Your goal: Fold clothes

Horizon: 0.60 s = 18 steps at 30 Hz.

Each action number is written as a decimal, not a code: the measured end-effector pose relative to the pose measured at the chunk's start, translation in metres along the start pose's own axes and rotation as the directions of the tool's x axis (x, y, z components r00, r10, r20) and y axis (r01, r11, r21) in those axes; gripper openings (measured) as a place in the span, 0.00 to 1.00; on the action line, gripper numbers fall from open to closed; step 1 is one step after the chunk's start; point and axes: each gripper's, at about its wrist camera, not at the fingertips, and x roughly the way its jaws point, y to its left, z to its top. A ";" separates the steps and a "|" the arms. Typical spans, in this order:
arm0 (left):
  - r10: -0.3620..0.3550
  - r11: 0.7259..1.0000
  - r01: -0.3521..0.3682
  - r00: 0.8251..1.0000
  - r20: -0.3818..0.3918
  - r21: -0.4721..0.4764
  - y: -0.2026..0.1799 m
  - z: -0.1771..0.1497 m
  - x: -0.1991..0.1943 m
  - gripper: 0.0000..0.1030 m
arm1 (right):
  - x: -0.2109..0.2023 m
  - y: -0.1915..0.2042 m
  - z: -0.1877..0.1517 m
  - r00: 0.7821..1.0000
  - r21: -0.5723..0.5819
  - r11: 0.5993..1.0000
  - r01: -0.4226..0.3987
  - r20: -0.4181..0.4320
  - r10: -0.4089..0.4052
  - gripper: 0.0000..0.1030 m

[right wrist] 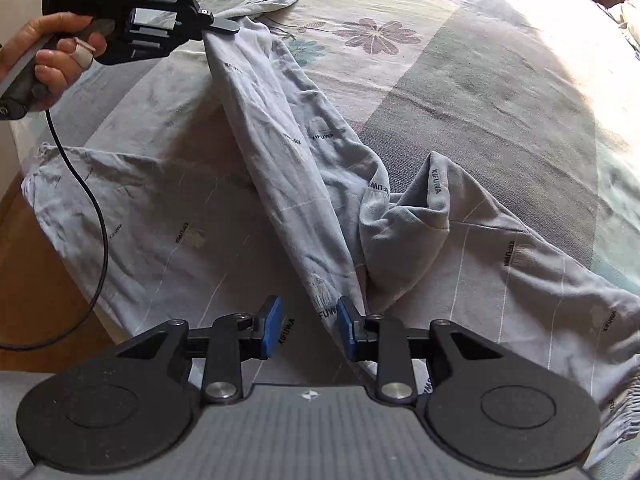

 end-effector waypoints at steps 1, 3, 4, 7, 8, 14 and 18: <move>0.007 1.000 -0.007 1.000 0.004 0.003 -0.002 -0.002 -0.006 0.01 | -0.002 0.001 -0.003 1.000 -0.014 1.000 0.006 -0.005 -0.006 0.34; 0.021 1.000 -0.021 1.000 0.012 0.009 -0.005 -0.005 -0.018 0.01 | -0.005 0.000 -0.007 1.000 -0.022 1.000 0.012 -0.012 -0.012 0.34; 0.030 1.000 -0.030 0.999 0.017 0.009 -0.006 -0.007 -0.024 0.01 | -0.006 -0.001 -0.008 1.000 -0.020 1.000 0.011 -0.014 -0.012 0.34; 0.067 0.998 -0.067 0.997 0.027 -0.011 -0.008 -0.020 -0.042 0.01 | -0.011 -0.005 -0.014 1.000 -0.011 1.000 0.005 -0.015 -0.005 0.34; 0.079 0.997 -0.079 0.996 0.027 -0.019 -0.007 -0.024 -0.047 0.01 | -0.012 -0.007 -0.015 1.000 -0.007 1.000 -0.002 -0.017 0.002 0.34; 0.154 0.987 -0.153 0.988 0.012 -0.048 -0.005 -0.055 -0.085 0.01 | -0.018 -0.012 -0.023 0.999 0.000 0.999 -0.032 -0.027 0.032 0.34; 0.194 0.979 -0.193 0.981 -0.002 -0.065 -0.007 -0.075 -0.112 0.01 | -0.019 -0.016 -0.029 0.998 0.007 0.999 -0.042 -0.043 0.042 0.34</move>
